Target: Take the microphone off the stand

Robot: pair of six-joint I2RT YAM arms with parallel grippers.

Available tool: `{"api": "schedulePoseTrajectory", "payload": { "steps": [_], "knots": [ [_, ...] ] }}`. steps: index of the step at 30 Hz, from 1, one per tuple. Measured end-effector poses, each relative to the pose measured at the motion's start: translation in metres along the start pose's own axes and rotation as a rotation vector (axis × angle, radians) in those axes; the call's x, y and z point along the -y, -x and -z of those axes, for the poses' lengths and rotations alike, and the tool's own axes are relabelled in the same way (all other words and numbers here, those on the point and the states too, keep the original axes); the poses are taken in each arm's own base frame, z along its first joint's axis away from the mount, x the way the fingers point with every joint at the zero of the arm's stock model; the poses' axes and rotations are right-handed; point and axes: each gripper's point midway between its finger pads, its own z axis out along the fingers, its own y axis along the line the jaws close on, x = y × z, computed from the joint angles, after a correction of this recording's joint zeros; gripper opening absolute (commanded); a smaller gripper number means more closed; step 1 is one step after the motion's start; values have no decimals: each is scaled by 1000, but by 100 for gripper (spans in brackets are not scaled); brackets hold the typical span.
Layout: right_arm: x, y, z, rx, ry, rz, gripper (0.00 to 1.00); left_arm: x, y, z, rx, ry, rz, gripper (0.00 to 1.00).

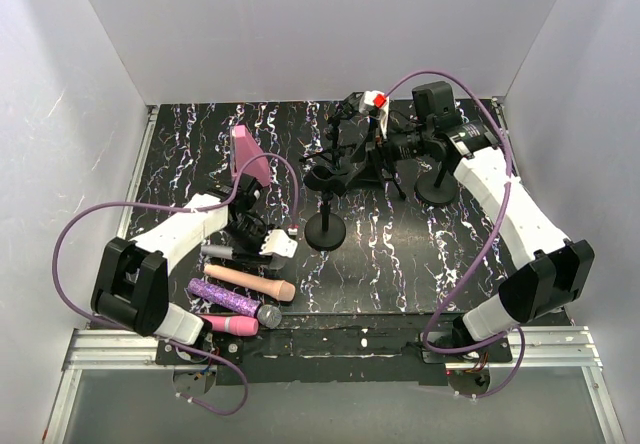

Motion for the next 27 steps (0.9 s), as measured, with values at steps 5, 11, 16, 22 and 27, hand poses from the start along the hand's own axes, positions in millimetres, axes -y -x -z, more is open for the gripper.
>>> {"api": "schedulePoseTrajectory", "payload": {
  "steps": [5, 11, 16, 22, 27],
  "knots": [
    [2, -8, -2, -20, 2, -7, 84, -8, -3, -10, 5, 4, 20, 50],
    [16, -14, -8, -59, 4, -11, 84, -9, -2, -15, 21, -3, 75, 54],
    [16, -19, -9, -79, 10, -21, 83, -11, 3, -13, 38, 14, 117, 54],
    [14, -21, -9, -89, 19, 6, 83, -41, 35, 28, 115, 171, 137, 56],
    [13, -19, -15, -102, 21, 45, 82, -69, 80, 72, 296, 362, 186, 64]
  ]
}}
